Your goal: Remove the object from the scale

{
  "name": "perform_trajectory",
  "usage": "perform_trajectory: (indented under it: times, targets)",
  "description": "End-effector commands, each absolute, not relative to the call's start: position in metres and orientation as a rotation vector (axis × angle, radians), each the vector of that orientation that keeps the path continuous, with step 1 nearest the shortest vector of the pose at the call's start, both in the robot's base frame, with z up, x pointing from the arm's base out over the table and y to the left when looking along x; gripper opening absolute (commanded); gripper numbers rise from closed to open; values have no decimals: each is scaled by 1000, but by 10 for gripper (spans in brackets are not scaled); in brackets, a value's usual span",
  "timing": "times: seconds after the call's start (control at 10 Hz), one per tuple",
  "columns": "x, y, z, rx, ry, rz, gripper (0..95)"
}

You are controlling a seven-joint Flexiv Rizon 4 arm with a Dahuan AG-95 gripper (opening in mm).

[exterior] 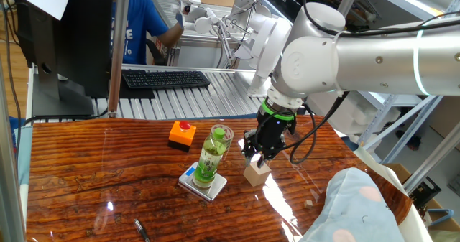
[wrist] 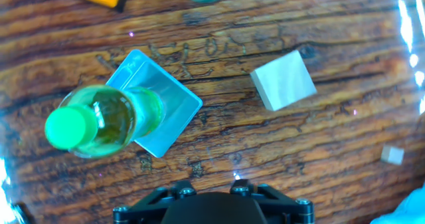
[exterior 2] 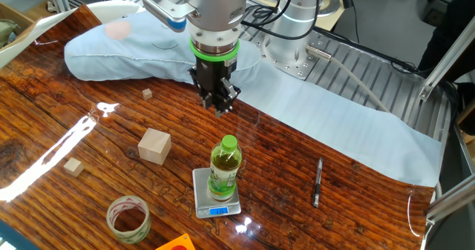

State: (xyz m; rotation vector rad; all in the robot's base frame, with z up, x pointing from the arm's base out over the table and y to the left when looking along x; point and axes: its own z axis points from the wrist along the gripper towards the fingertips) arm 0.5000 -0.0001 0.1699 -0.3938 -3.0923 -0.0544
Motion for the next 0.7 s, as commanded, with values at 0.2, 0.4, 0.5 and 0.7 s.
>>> perform_trajectory:
  times: [0.2, 0.4, 0.5, 0.7]
  targets:
    - [500, 0, 170, -396, -3092, -55, 0]
    - [500, 0, 170, -395, -3093, -54, 0]
    - [500, 0, 170, -393, -3093, -54, 0]
    - [500, 0, 170, -389, -3094, -53, 0]
